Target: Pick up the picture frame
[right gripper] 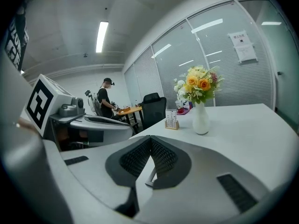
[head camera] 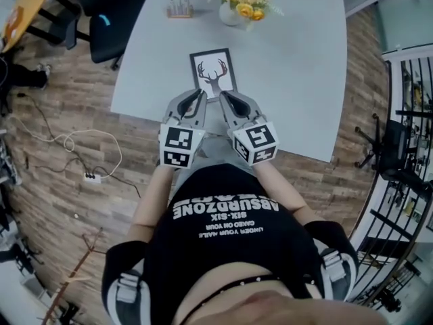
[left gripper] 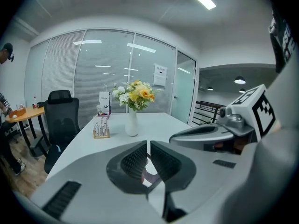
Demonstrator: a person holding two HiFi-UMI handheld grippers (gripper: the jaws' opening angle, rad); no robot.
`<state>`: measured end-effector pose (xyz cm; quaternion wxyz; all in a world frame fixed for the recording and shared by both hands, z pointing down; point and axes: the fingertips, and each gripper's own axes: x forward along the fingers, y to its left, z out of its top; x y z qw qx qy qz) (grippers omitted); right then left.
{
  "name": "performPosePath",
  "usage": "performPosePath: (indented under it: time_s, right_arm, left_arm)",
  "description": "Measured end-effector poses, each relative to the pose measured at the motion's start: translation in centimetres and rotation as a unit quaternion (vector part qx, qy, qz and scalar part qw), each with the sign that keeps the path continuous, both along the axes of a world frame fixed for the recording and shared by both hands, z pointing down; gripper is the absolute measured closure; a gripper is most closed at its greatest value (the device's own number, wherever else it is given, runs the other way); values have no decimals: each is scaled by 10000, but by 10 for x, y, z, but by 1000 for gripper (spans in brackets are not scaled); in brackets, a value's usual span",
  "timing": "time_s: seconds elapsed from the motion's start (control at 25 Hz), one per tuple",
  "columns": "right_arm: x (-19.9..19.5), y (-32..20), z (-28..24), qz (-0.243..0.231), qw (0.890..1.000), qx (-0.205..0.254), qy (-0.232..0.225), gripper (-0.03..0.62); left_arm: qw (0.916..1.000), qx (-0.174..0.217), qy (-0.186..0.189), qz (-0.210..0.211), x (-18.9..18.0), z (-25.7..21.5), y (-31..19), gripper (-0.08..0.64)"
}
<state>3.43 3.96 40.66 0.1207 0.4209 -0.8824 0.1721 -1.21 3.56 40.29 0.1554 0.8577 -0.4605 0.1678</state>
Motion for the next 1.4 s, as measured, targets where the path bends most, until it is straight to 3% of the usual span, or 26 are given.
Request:
performPosePath:
  time_s: [0.56, 0.72, 0.96, 1.4]
  right_arm:
    - [7, -49, 36, -242, 9981, -411, 394, 575]
    - [6, -60, 49, -278, 9969, -589, 450, 574]
    - [10, -80, 74, -261, 9943, -806, 643, 514]
    - [19, -101, 112, -197, 9878, -1210, 959, 469]
  left_arm:
    - [9977, -493, -208, -411, -4, 42, -44, 535]
    - [9966, -691, -291, -347, -4, 55, -55, 457]
    - [9934, -1012, -387, -381, -4, 85, -67, 449]
    - [9869, -1382, -702, -446, -4, 128, -79, 440]
